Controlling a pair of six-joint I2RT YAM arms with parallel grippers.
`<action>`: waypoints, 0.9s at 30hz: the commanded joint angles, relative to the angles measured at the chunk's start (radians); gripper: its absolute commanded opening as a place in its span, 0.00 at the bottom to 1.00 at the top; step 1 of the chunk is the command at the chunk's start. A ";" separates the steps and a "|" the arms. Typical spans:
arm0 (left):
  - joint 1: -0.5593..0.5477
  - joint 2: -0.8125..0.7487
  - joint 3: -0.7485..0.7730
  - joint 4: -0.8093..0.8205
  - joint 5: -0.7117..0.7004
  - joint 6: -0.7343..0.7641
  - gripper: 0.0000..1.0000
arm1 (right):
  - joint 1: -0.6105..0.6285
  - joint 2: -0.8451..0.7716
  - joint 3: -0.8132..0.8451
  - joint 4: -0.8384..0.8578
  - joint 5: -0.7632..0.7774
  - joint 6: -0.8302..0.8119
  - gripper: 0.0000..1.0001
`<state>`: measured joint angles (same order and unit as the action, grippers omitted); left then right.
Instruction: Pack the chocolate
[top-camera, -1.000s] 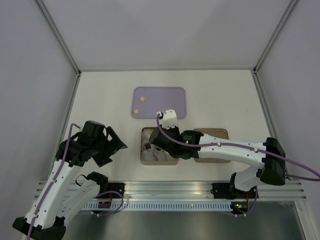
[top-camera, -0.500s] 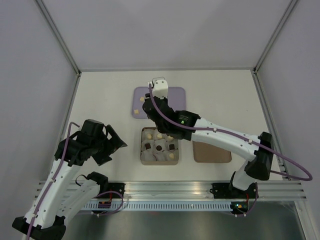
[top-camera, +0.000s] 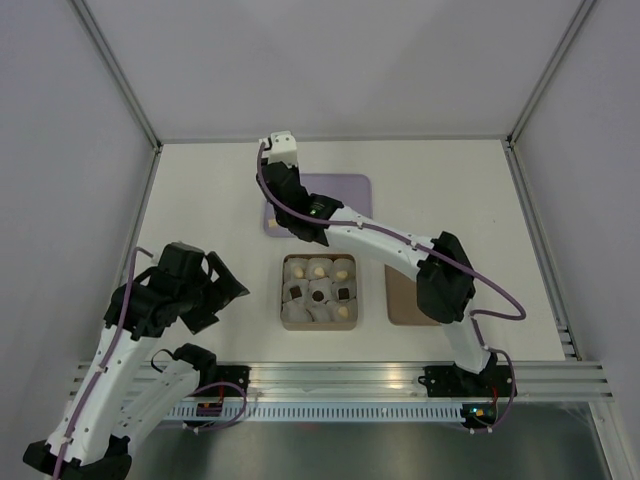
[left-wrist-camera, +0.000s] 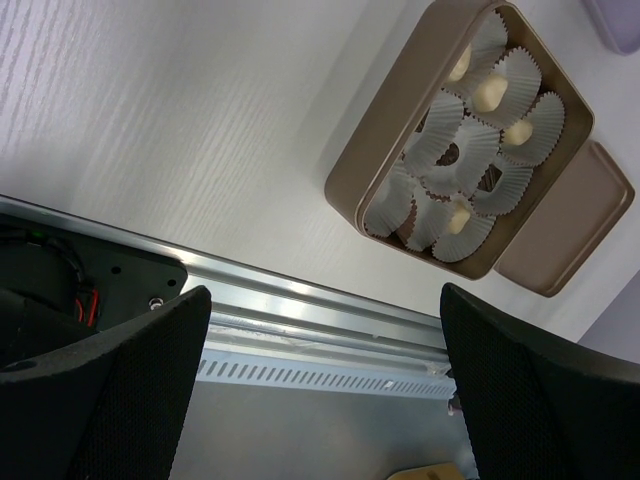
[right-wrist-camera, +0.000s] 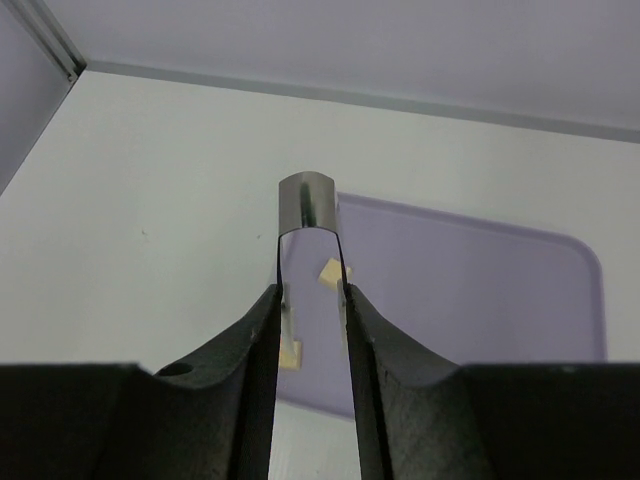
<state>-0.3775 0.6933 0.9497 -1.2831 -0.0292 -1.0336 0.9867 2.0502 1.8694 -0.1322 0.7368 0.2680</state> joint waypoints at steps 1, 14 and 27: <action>-0.004 -0.011 0.032 -0.005 -0.034 -0.009 1.00 | -0.031 0.066 0.099 0.108 -0.005 -0.035 0.36; -0.003 -0.025 0.029 -0.002 -0.051 0.001 0.99 | -0.089 0.367 0.384 0.103 0.003 -0.066 0.38; -0.003 -0.031 0.012 0.007 -0.049 -0.006 1.00 | -0.103 0.412 0.389 0.098 -0.014 -0.036 0.39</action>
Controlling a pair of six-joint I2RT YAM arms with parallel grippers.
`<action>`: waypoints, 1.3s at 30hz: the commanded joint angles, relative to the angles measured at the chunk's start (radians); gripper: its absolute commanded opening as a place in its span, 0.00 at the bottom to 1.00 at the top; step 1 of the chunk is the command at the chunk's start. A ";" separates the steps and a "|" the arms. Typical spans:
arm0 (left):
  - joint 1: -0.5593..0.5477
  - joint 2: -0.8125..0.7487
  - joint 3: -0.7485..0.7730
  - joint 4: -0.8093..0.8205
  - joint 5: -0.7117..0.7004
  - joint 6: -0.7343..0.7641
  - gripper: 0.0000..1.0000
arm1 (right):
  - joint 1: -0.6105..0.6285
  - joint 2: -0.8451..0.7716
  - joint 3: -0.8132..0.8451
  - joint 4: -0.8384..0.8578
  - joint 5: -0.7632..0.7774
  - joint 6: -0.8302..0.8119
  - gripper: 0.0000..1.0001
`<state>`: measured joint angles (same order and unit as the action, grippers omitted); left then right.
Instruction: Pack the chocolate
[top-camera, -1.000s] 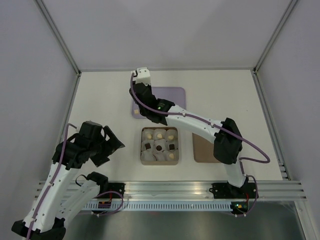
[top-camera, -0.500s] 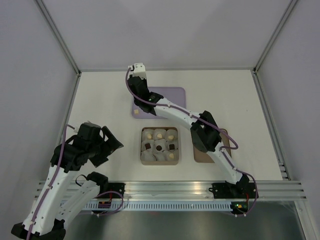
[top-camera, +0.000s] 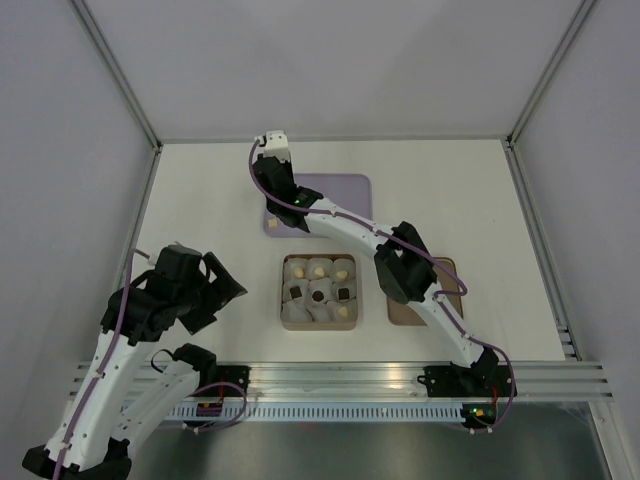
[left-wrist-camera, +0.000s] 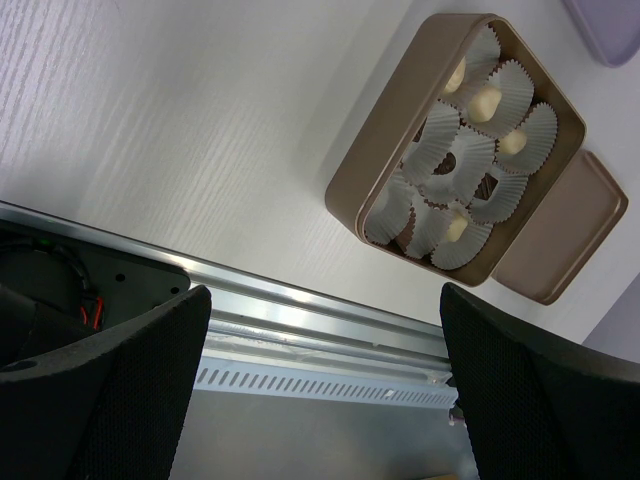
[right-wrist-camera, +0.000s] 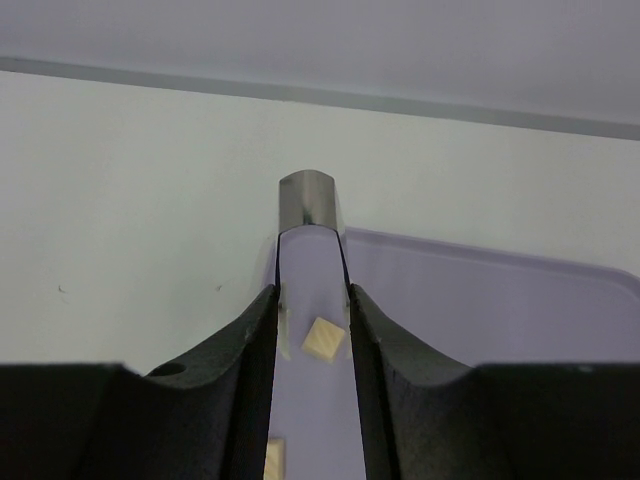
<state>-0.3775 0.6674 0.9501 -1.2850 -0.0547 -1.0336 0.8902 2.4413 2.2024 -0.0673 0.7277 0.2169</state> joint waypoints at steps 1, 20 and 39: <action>-0.003 -0.006 0.012 0.009 -0.023 -0.006 1.00 | -0.007 0.025 0.056 0.032 -0.007 0.015 0.39; -0.003 -0.011 0.009 0.009 -0.027 -0.008 1.00 | -0.016 0.074 0.082 0.008 -0.004 0.036 0.40; -0.003 -0.015 0.001 0.010 -0.030 -0.005 1.00 | -0.022 0.101 0.085 -0.005 0.003 0.045 0.40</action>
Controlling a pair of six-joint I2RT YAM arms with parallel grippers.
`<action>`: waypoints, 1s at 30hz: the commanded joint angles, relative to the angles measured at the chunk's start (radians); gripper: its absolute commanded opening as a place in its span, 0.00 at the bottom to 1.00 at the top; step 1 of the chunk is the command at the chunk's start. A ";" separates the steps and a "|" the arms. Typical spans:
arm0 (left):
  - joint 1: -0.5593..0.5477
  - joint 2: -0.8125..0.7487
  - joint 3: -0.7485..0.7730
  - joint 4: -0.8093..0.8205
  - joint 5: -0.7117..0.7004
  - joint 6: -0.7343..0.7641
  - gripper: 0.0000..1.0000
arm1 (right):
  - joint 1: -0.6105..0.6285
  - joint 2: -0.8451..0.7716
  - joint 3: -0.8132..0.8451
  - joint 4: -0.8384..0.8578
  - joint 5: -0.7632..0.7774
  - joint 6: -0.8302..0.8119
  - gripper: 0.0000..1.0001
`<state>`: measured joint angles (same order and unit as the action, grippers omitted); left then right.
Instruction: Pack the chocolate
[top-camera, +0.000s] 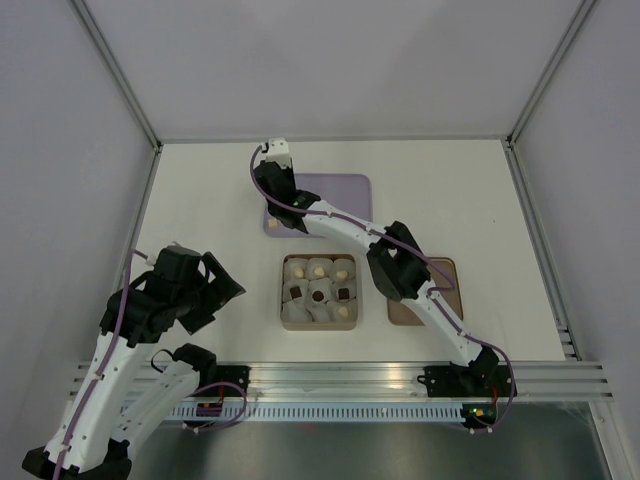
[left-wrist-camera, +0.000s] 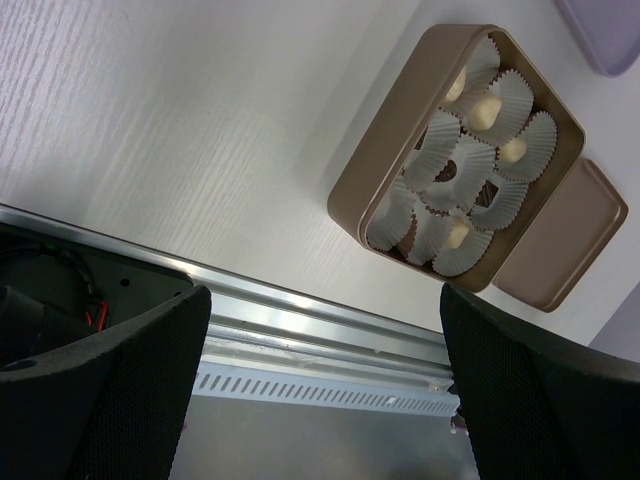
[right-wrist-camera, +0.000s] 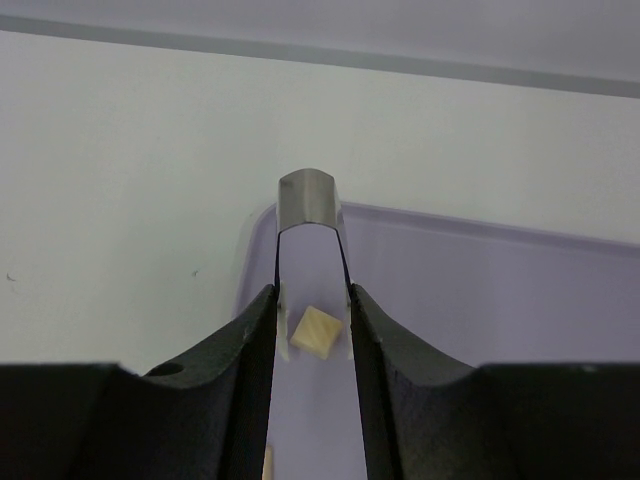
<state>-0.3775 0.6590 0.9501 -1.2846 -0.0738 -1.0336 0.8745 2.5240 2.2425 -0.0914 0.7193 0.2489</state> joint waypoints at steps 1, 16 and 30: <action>-0.003 -0.007 0.001 0.010 -0.012 -0.003 1.00 | -0.006 0.019 0.046 0.019 0.008 0.010 0.40; -0.003 -0.002 -0.004 0.013 -0.012 -0.006 1.00 | -0.011 0.030 0.046 0.009 -0.004 0.020 0.38; -0.003 -0.010 -0.016 0.013 -0.003 -0.019 1.00 | -0.009 -0.028 -0.026 0.059 -0.006 -0.022 0.23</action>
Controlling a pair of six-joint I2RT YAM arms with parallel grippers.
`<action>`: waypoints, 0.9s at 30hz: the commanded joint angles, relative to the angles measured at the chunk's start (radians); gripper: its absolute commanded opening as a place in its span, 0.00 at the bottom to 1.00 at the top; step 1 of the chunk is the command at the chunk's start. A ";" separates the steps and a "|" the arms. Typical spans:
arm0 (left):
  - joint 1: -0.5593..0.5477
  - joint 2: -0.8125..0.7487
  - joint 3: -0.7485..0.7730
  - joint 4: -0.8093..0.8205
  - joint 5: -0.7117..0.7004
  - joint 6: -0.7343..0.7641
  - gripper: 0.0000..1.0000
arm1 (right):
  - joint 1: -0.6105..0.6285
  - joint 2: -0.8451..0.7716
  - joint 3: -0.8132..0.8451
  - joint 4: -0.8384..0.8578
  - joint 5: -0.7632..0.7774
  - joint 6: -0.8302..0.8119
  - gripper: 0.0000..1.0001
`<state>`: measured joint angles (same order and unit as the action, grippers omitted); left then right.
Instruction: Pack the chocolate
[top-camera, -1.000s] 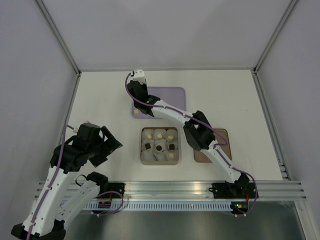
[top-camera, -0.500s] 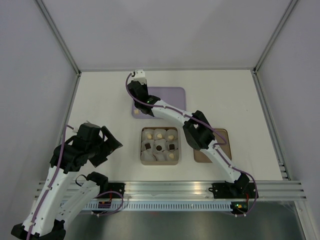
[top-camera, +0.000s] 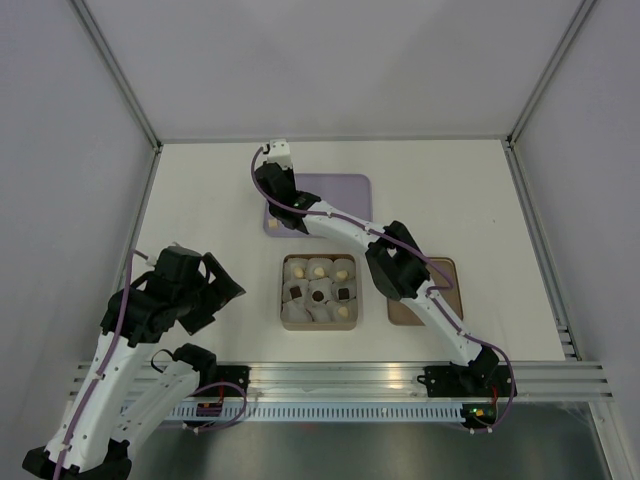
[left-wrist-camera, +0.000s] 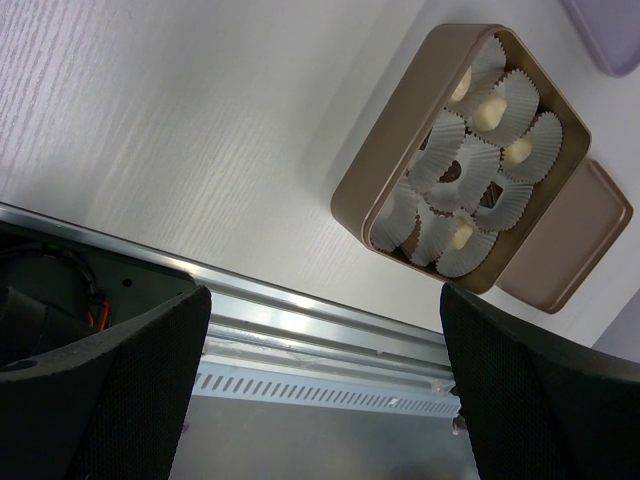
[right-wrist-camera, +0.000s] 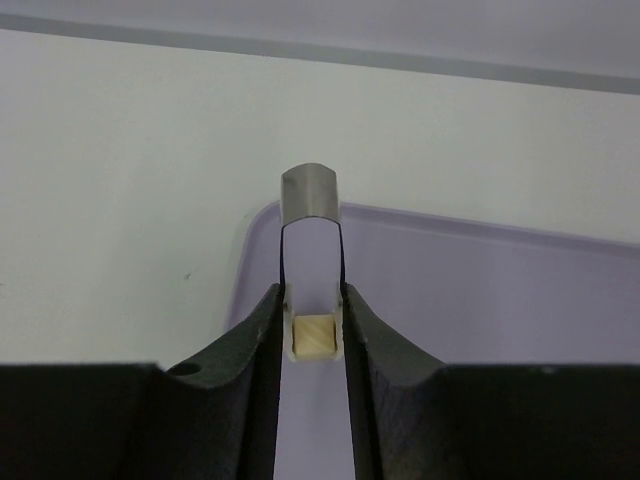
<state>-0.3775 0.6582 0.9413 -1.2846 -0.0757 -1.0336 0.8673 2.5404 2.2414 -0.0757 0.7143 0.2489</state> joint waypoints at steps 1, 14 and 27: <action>-0.003 -0.012 -0.010 0.014 -0.001 -0.023 1.00 | -0.004 -0.060 -0.037 0.051 -0.003 -0.026 0.22; -0.003 -0.040 -0.025 0.007 0.005 -0.039 0.99 | -0.002 -0.192 -0.186 0.135 -0.027 -0.049 0.18; -0.004 -0.035 -0.024 0.005 0.017 -0.049 1.00 | 0.016 -0.514 -0.469 0.156 -0.064 -0.072 0.18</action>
<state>-0.3775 0.6250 0.9108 -1.2850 -0.0723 -1.0515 0.8730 2.1719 1.8091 0.0185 0.6670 0.1894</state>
